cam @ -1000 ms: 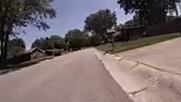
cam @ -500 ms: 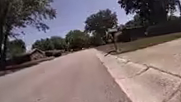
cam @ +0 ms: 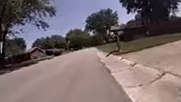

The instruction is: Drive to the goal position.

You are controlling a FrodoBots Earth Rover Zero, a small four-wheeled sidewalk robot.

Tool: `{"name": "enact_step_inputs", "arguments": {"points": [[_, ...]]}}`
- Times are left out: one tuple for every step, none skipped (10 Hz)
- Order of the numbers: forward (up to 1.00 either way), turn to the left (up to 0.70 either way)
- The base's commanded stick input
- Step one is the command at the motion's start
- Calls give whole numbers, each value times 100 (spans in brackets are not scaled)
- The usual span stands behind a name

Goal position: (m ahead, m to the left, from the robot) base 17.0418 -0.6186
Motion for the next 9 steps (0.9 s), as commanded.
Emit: {"name": "enact_step_inputs", "arguments": {"points": [[70, 0], [70, 0], [70, 0], [70, 0], [70, 0], [70, 0], [70, 0], [70, 0], [70, 0]]}}
